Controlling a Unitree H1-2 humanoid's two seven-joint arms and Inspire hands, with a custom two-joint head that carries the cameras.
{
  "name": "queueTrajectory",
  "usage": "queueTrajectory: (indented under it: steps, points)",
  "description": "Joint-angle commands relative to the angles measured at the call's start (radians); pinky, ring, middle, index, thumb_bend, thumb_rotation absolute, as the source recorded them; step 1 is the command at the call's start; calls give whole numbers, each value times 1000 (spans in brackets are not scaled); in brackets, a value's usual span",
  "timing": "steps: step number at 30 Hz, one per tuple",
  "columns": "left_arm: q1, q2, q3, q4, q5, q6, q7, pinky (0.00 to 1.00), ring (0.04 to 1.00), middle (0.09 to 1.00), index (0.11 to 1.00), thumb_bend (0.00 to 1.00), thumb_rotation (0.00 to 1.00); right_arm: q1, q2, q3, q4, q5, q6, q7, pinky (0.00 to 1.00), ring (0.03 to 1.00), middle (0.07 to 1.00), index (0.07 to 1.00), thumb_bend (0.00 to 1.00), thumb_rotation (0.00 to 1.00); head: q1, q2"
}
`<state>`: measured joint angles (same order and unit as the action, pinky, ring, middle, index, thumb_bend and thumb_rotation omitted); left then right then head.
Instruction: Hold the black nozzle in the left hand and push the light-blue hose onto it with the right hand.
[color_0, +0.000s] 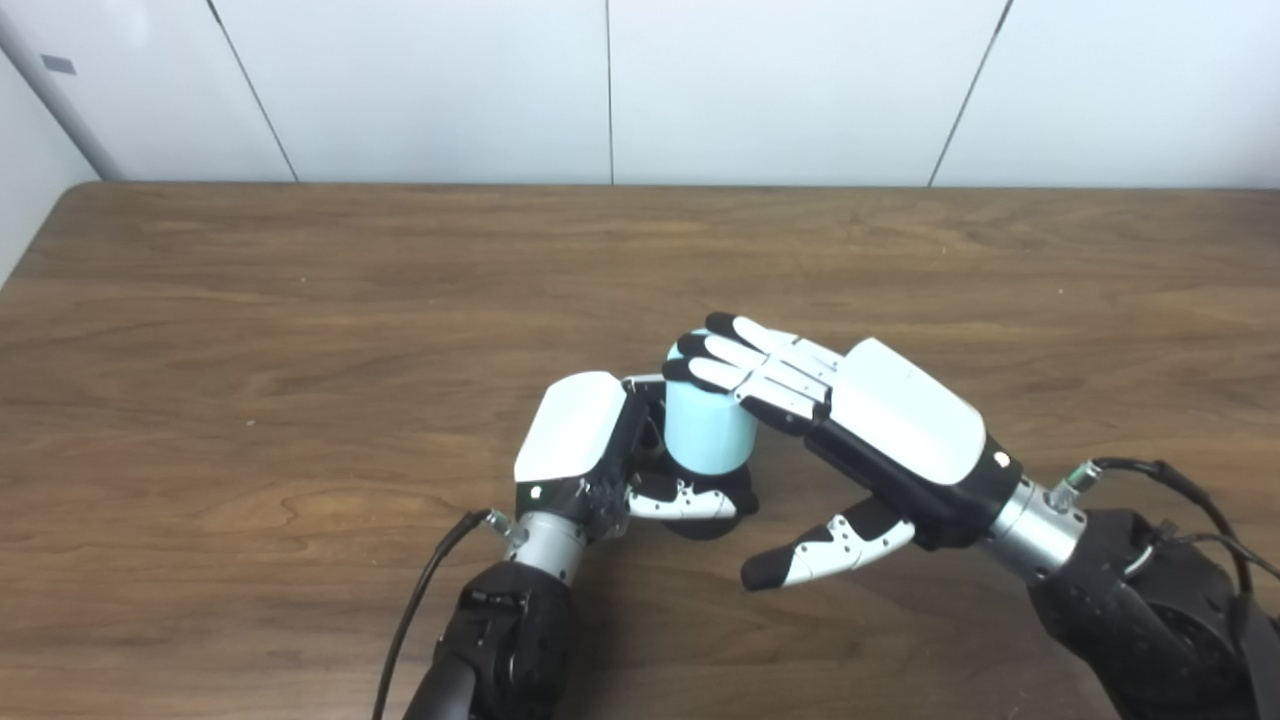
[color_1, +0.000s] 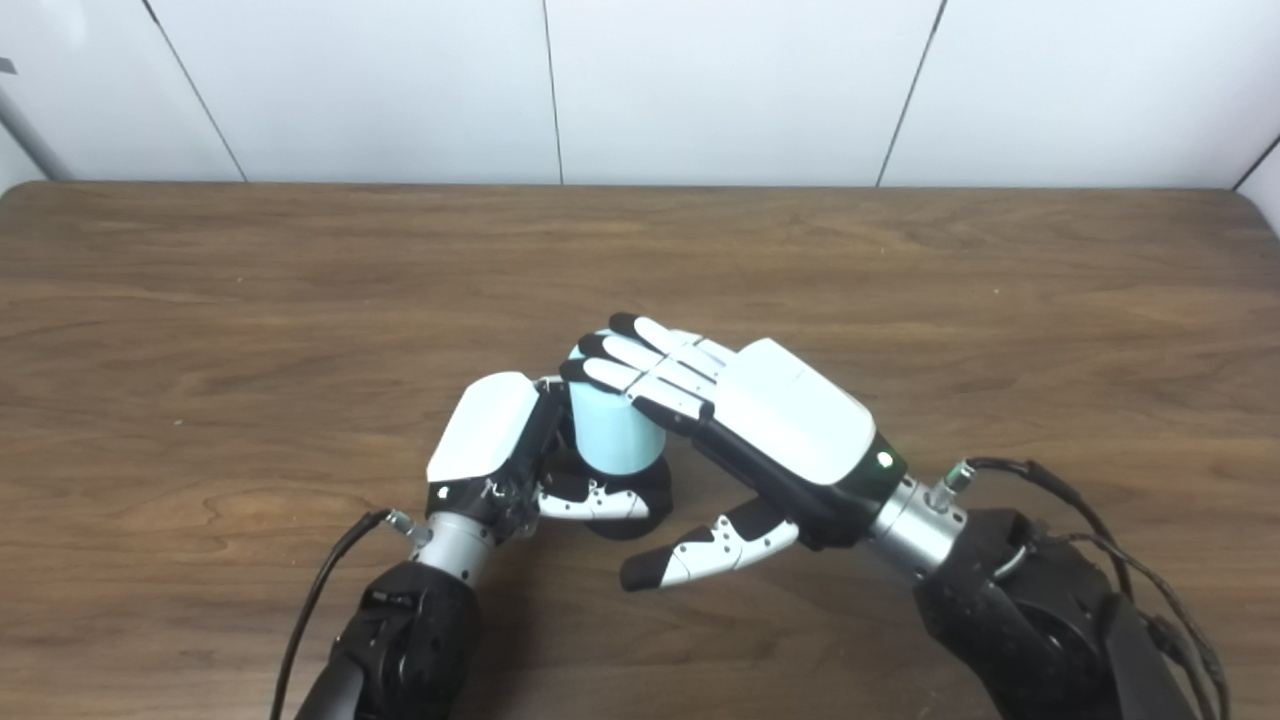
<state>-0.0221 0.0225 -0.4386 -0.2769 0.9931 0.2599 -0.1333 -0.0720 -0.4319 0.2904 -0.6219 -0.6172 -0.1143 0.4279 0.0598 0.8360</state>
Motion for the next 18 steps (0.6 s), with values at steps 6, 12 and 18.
queueTrajectory:
  steps: [6,12,18]
  points:
    - [-2,1,4,-11,6,6,-8,423,487,463,501,521,0,61,-44,24,43,-65,17,77,891,930,920,895,581,1000,1,1]
    - [-2,0,4,-10,10,8,-8,426,489,471,497,521,0,70,-47,37,44,-80,19,82,892,940,923,896,579,1000,1,1]
    - [0,-2,2,-13,11,8,-6,405,470,447,503,521,0,68,-46,51,50,-91,30,97,908,949,925,893,588,1000,2,4]
